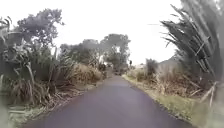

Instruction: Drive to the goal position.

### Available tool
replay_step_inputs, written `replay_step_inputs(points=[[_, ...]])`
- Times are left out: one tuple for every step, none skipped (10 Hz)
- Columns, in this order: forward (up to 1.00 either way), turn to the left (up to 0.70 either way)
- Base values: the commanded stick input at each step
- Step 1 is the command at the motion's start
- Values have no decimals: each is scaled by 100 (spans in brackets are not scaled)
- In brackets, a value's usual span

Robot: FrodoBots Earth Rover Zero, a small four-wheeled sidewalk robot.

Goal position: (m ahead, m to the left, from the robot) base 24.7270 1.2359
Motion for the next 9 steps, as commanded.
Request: replay_step_inputs(points=[[85,0],[85,0],[85,0],[85,0],[85,0],[85,0],[85,0],[85,0],[85,0]])
